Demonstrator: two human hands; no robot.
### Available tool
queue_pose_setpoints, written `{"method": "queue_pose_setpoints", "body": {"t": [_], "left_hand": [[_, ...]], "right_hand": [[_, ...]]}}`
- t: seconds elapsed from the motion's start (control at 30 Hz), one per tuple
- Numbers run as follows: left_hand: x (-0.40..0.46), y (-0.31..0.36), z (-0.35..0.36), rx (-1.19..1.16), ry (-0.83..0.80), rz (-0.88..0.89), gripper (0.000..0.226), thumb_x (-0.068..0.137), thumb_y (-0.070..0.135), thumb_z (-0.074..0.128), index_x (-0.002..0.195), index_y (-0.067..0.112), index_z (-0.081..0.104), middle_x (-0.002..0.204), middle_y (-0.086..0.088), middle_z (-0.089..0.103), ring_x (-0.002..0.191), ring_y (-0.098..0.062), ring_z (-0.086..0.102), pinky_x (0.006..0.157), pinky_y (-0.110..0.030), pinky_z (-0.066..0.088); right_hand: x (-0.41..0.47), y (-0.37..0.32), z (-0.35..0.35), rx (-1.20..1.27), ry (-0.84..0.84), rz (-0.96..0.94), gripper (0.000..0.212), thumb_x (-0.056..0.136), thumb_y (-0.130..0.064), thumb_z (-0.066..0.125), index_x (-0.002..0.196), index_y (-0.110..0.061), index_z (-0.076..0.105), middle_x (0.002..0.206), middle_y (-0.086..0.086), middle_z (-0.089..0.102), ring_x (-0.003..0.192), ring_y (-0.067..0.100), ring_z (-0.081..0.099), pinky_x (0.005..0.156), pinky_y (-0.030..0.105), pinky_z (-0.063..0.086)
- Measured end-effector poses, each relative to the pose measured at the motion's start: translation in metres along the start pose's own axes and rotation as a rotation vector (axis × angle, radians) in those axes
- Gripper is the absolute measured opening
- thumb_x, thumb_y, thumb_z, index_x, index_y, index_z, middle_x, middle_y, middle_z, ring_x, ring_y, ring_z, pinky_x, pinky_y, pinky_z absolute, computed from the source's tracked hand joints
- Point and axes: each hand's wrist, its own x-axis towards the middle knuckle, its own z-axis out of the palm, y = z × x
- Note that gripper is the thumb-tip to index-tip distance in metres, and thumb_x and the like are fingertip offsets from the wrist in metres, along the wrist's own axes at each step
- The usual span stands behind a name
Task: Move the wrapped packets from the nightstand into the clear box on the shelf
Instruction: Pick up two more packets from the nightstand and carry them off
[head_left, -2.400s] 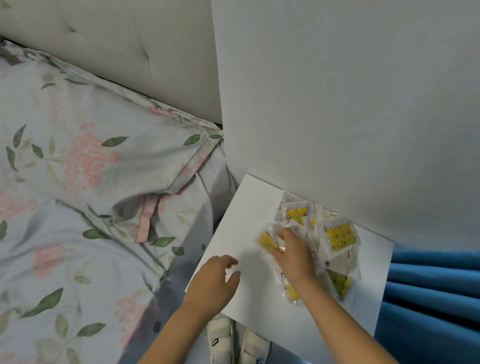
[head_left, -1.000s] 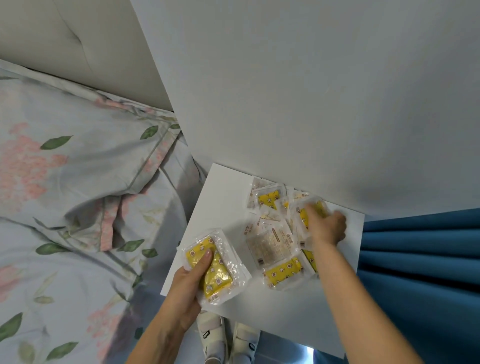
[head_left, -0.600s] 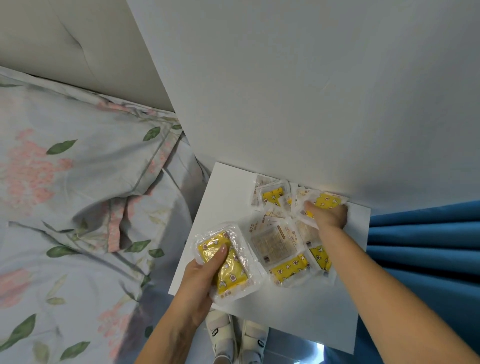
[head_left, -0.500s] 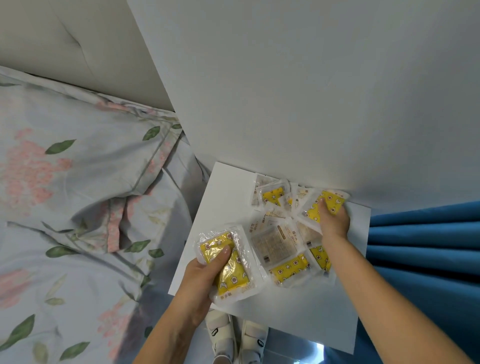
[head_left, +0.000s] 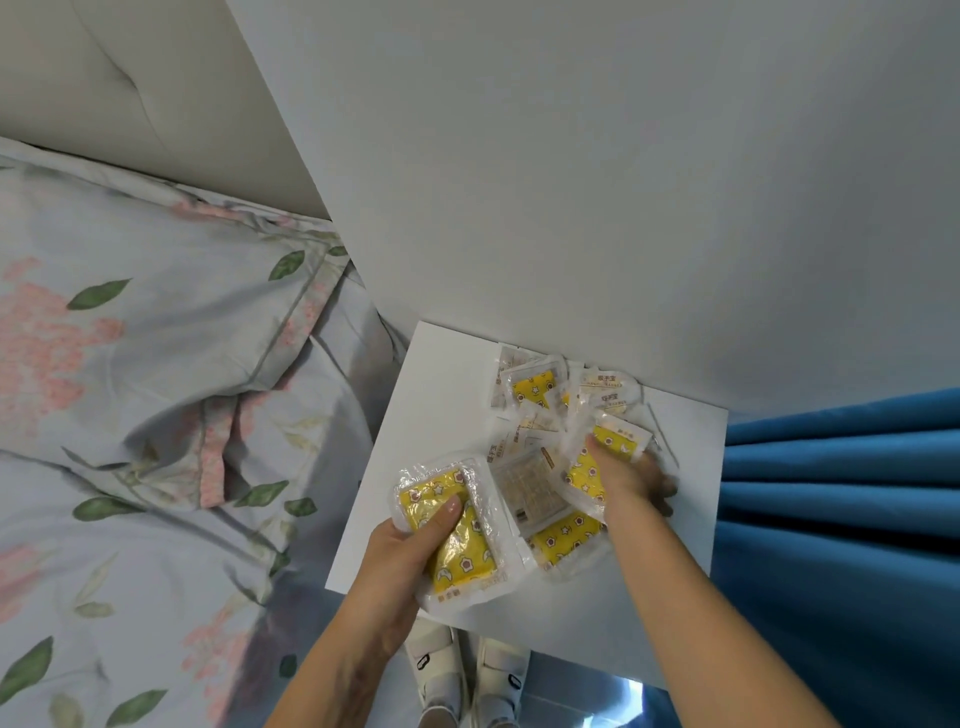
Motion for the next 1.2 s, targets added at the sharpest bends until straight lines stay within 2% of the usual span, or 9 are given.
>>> {"method": "queue_pose_setpoints", "body": {"t": [0.1,0.33,0.47,0.57,0.7,0.8,0.9,1.07,1.2], "left_hand": [[-0.003,0.0,0.002,0.004,-0.016,0.016,0.04,0.069,0.028,0.07,0.1,0.004,0.07,0.095,-0.018,0.074,0.08,-0.029,0.073,0.072,-0.037,0.06],[-0.01,-0.006,0.003,-0.017,0.017,0.01,0.051,0.067,0.032,0.075,0.108,0.002,0.069,0.102,-0.021,0.073,0.093,-0.036,0.07,0.092,-0.051,0.052],[-0.013,-0.012,0.003,-0.04,0.045,0.008,0.048,0.069,0.031,0.074,0.108,0.003,0.069,0.103,-0.021,0.072,0.095,-0.037,0.07,0.093,-0.053,0.051],[-0.015,-0.018,0.004,-0.046,0.063,0.018,0.048,0.071,0.029,0.073,0.11,0.001,0.068,0.102,-0.021,0.072,0.094,-0.036,0.07,0.089,-0.049,0.054],[-0.019,-0.025,0.006,-0.044,0.084,0.035,0.049,0.07,0.029,0.072,0.109,0.0,0.068,0.099,-0.02,0.073,0.088,-0.033,0.072,0.079,-0.042,0.057],[-0.024,-0.029,0.008,-0.072,0.095,0.057,0.045,0.07,0.027,0.072,0.106,0.0,0.069,0.097,-0.02,0.074,0.084,-0.031,0.073,0.071,-0.038,0.059],[-0.03,-0.028,0.01,-0.117,0.111,0.092,0.04,0.07,0.024,0.071,0.103,0.0,0.069,0.096,-0.02,0.074,0.08,-0.029,0.073,0.065,-0.035,0.059],[-0.053,-0.022,0.009,-0.203,0.166,0.143,0.027,0.083,0.02,0.067,0.105,0.003,0.068,0.097,-0.017,0.074,0.08,-0.027,0.073,0.064,-0.034,0.06],[-0.087,-0.017,-0.008,-0.252,0.215,0.182,0.028,0.084,0.02,0.067,0.106,0.001,0.069,0.097,-0.018,0.074,0.082,-0.028,0.073,0.065,-0.035,0.059]], "right_hand": [[-0.001,-0.002,0.003,-0.11,0.079,-0.119,0.068,0.076,-0.049,0.073,0.127,-0.009,0.053,0.142,0.016,0.037,0.126,0.041,0.034,0.1,0.052,0.036],[-0.001,0.016,0.011,-0.288,0.223,-0.435,0.05,0.082,-0.04,0.069,0.118,-0.007,0.06,0.154,0.004,0.026,0.134,0.036,0.028,0.103,0.049,0.03],[0.0,0.023,0.012,-0.32,0.296,-0.587,0.045,0.079,-0.037,0.073,0.112,-0.008,0.063,0.151,0.006,0.032,0.139,0.032,0.021,0.104,0.051,0.024],[0.001,0.022,0.01,-0.357,0.275,-0.671,0.042,0.08,-0.034,0.073,0.107,-0.004,0.064,0.139,0.014,0.038,0.13,0.034,0.034,0.103,0.047,0.031],[0.006,0.02,0.004,-0.128,0.11,-0.72,0.037,0.079,-0.02,0.077,0.109,-0.002,0.062,0.132,0.017,0.039,0.109,0.034,0.055,0.09,0.039,0.051],[0.013,0.019,-0.005,0.108,0.011,-0.588,0.027,0.075,-0.021,0.08,0.098,-0.016,0.068,0.118,0.013,0.061,0.11,0.031,0.055,0.091,0.043,0.052],[0.001,0.016,-0.023,0.354,-0.187,-0.419,0.023,0.075,-0.018,0.081,0.092,-0.024,0.067,0.099,0.006,0.072,0.089,0.023,0.067,0.083,0.045,0.057],[-0.067,0.028,-0.06,0.281,-0.565,-0.495,0.022,0.082,-0.011,0.074,0.102,-0.018,0.07,0.094,0.001,0.075,0.088,0.019,0.071,0.07,0.031,0.058],[-0.128,0.035,-0.074,0.194,-0.707,-0.589,0.019,0.083,-0.012,0.072,0.097,-0.025,0.07,0.087,-0.007,0.076,0.081,0.007,0.071,0.065,0.02,0.055]]}}
